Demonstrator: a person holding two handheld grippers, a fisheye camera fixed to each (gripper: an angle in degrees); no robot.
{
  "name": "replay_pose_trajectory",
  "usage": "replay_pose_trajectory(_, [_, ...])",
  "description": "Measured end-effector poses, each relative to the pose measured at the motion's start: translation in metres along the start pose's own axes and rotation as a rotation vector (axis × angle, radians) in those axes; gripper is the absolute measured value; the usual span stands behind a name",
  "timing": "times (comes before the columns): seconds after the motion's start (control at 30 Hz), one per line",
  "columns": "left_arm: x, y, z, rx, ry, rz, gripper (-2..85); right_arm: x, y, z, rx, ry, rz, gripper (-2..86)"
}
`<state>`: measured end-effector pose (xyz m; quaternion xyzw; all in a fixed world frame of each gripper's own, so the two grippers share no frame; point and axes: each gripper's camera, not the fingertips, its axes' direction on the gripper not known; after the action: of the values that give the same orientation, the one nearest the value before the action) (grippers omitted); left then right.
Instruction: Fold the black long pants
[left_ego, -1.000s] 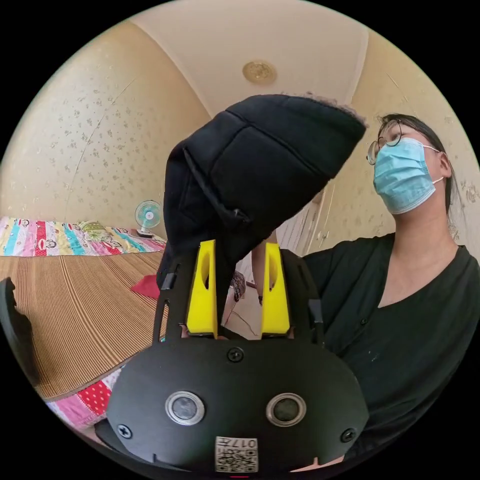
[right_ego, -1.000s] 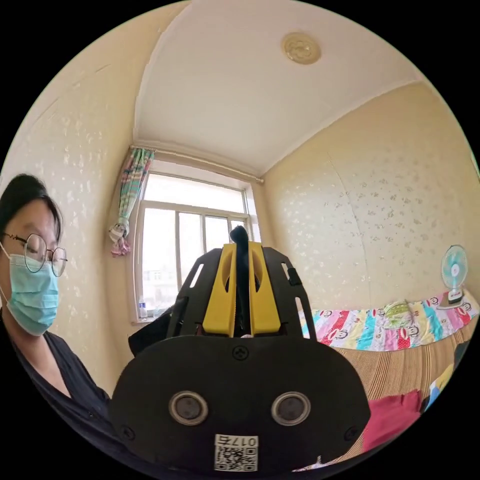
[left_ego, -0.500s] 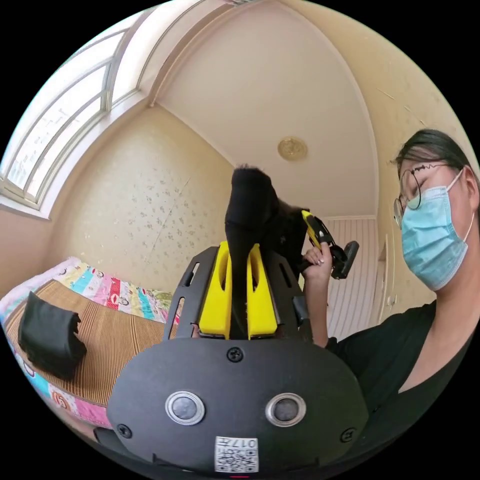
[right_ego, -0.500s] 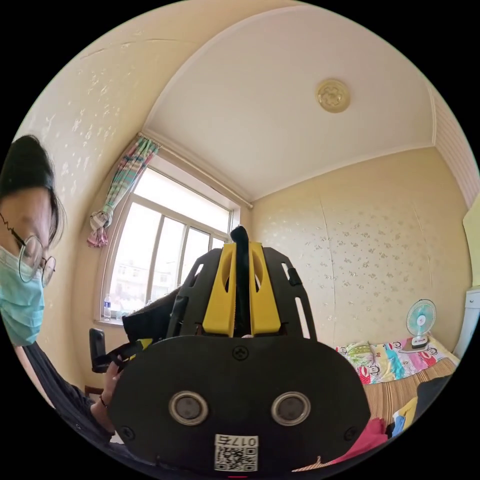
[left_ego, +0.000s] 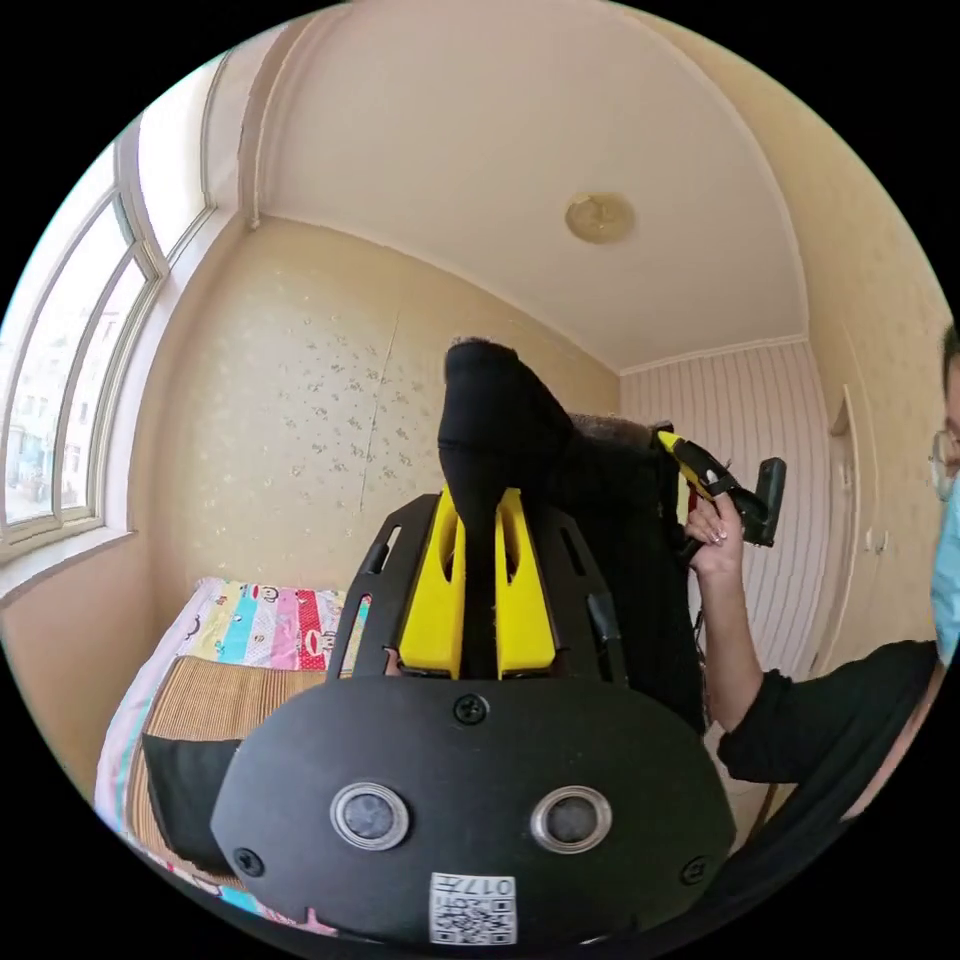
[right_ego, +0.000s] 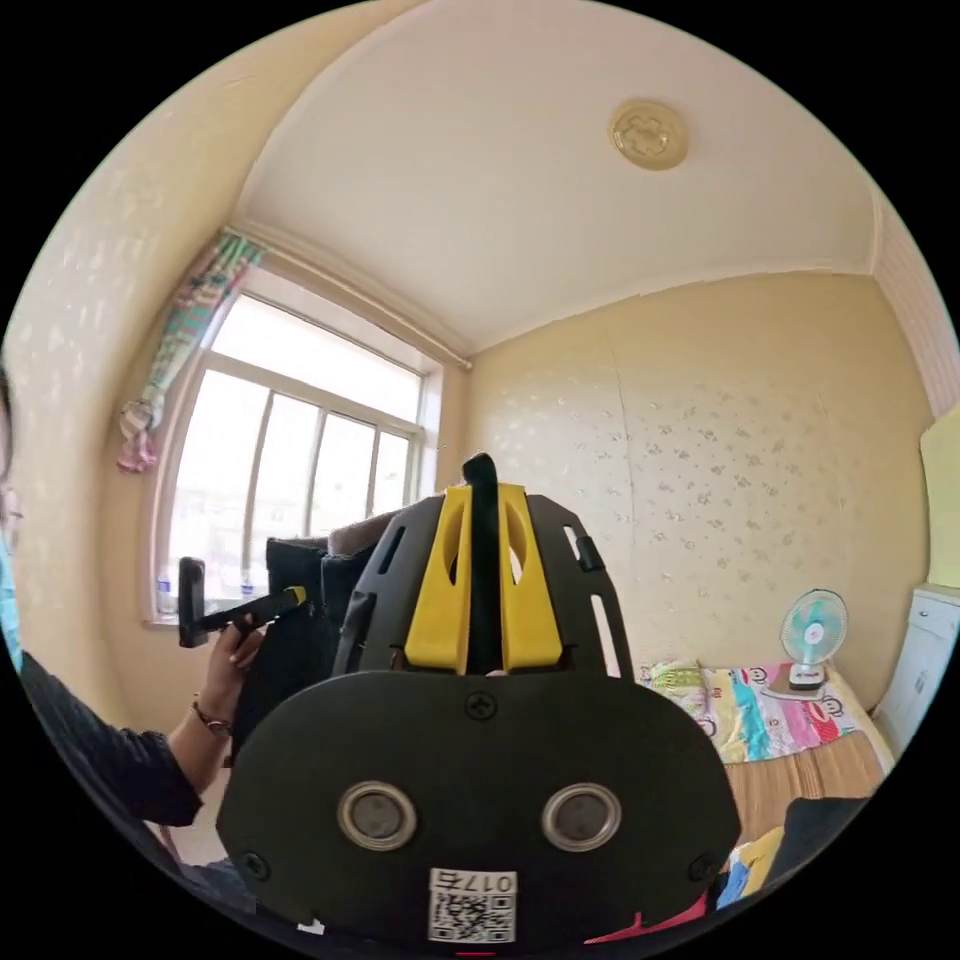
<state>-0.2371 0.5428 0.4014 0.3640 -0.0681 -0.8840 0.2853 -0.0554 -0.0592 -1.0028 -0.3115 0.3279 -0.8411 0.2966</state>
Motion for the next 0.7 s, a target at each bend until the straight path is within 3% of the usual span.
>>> replay_pose_trajectory(0.13, [-0.153, -0.082, 0.241, -0.384, -0.18, -0.139, 5.7, 0.101, -0.026, 0.221, -0.256, 0.362, -0.069, 4.8])
replay_pose_trajectory(0.2, [-0.209, -0.064, 0.273, -0.43, -0.229, -0.236, 3.5, 0.158, -0.004, 0.268, -0.437, 0.512, 0.117, 3.9])
replay_pose_trajectory(0.23, [-0.231, -0.038, 0.275, -0.415, -0.217, -0.243, 2.9, 0.184, 0.019, 0.271, -0.445, 0.434, 0.224, 3.6])
replay_pose_trajectory(0.27, [-0.24, -0.021, 0.274, -0.413, -0.198, -0.234, 3.6, 0.192, 0.05, 0.266, -0.417, 0.308, 0.192, 3.4])
replay_pose_trajectory(0.37, [-0.271, 0.097, 0.267, -0.51, -0.094, -0.179, 7.5, 0.195, 0.15, 0.25, -0.529, 0.271, 0.075, 3.5])
replay_pose_trajectory(0.43, [-0.291, 0.222, 0.253, -0.66, -0.068, -0.219, 7.9, 0.199, 0.221, 0.234, -0.652, 0.22, 0.08, 3.6])
replay_pose_trajectory(0.57, [-0.296, 0.4, 0.213, -0.886, 0.003, -0.4, 8.8, 0.22, 0.368, 0.167, -0.896, 0.164, 0.332, 4.9])
replay_pose_trajectory(0.7, [-0.263, 0.518, 0.137, -0.949, 0.008, -0.55, 10.6, 0.233, 0.426, 0.081, -0.921, 0.273, 0.529, 7.9])
